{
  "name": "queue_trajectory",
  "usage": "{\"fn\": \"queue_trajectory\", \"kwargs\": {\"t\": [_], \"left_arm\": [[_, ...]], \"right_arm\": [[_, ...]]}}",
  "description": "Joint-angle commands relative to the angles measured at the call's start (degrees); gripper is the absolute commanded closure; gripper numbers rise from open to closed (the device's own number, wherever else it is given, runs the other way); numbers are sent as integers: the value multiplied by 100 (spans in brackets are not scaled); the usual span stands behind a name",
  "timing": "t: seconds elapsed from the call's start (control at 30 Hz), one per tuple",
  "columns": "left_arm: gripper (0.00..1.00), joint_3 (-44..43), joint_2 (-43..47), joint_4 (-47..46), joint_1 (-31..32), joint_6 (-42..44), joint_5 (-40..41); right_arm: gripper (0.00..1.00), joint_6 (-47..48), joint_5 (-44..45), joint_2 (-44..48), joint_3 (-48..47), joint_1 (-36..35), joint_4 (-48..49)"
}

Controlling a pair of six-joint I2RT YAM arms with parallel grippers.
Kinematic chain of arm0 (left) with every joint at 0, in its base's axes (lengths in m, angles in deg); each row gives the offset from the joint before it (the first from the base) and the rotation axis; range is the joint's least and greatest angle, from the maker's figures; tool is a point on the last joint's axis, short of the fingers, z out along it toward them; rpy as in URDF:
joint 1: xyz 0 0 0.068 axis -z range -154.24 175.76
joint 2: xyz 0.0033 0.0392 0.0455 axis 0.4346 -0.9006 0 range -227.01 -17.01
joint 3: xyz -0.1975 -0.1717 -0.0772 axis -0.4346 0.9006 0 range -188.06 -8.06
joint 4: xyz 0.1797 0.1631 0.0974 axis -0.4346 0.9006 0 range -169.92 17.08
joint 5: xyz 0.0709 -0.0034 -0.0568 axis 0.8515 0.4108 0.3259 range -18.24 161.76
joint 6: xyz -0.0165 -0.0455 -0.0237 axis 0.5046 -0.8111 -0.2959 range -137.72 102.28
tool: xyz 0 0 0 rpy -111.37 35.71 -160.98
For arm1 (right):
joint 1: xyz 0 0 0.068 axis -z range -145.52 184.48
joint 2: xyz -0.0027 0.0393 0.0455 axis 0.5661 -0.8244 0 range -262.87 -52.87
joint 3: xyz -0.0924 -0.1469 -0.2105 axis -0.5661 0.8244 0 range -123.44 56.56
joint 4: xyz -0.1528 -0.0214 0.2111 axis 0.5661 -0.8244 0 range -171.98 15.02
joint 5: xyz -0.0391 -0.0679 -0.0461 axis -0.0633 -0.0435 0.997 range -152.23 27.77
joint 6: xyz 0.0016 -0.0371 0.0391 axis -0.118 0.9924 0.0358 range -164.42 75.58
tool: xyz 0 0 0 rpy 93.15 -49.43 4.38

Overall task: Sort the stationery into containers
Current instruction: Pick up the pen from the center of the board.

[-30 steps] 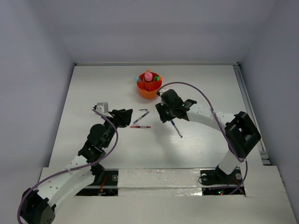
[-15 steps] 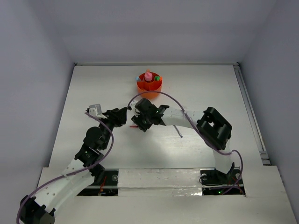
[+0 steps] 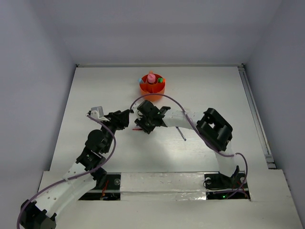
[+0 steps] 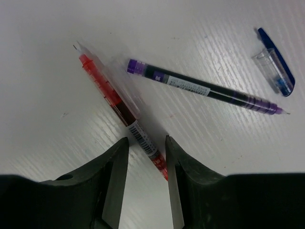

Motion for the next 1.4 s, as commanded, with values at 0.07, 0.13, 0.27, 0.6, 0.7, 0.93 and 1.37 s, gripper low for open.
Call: {"fn": "queue_trajectory", "kwargs": {"t": [0.07, 0.13, 0.27, 0.6, 0.7, 0.93, 1.37], "left_arm": [[50, -157, 161, -120, 26, 35, 120], [50, -157, 223, -76, 26, 8, 199], [50, -104, 573, 134, 26, -106, 489], [50, -271, 864, 767, 26, -606, 174], [50, -227, 1145, 1101, 26, -809, -151], [44, -43, 1234, 1304, 26, -1222, -1108], [38, 511, 339, -524, 26, -1600, -2569]], "right_arm": [[64, -48, -329, 20, 117, -226, 13], [67, -154, -321, 108, 309, -297, 110], [90, -706, -347, 292, 697, -525, 347], [100, -2509, -497, 1810, 2198, -640, 2218], [100, -2686, -444, 2304, 2534, -640, 2790], [100, -3028, 706, 3447, 3176, -640, 3475], [100, -3917, 998, 4045, 4002, -640, 5094]]}}
